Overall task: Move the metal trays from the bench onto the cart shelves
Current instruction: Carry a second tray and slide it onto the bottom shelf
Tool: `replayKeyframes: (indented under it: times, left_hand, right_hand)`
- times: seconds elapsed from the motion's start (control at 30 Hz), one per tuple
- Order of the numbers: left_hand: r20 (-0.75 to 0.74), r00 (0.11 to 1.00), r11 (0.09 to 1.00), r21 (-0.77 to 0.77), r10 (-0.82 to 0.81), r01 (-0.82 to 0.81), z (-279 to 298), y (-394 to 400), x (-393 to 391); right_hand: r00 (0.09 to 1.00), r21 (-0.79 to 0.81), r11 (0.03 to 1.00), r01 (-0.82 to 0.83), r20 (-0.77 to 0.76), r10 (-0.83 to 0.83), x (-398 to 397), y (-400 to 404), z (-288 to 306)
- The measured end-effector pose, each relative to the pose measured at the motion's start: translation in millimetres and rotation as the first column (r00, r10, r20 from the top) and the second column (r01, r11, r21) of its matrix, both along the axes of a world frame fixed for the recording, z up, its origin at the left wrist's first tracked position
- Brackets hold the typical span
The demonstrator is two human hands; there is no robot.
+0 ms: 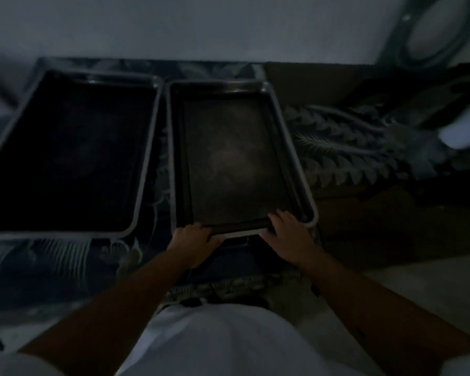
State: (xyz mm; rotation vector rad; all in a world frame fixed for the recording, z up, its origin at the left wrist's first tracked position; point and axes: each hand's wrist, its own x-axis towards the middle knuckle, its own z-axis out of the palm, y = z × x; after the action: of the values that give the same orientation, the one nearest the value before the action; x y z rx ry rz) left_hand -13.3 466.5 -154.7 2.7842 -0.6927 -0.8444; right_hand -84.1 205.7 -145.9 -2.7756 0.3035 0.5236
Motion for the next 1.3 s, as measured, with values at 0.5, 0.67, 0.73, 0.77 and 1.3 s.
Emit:
replayKeyframes:
  times: [0.5,0.67,0.73,0.77,1.3]
  left_hand:
    - [0.016,0.935,0.934,-0.058,0.355,-0.353,-13,-20,-61]
    - [-0.013,0.954,0.953,-0.04,0.3,-0.3,-9,-11,-111]
    - [-0.005,0.959,0.958,-0.027,0.285,-0.285,-5,-9,-118]
    - [-0.009,0.961,0.961,-0.012,0.275,-0.275,-2,-9,-118]
    - [-0.318,0.488,0.411,-0.281,0.813,-0.867,22,-2,62]
  right_hand:
    - [0.941,0.111,0.949,-0.296,-0.14,0.31,-6,-43,-9]
    - [0.941,0.133,0.956,-0.262,-0.183,0.283,-58,-39,-13]
    - [0.948,0.136,0.961,-0.239,-0.183,0.261,-69,-35,-14]
    - [0.951,0.14,0.964,-0.226,-0.184,0.25,-71,-34,-14]
    - [0.889,0.286,0.848,0.445,-0.032,-0.456,86,-122,7]
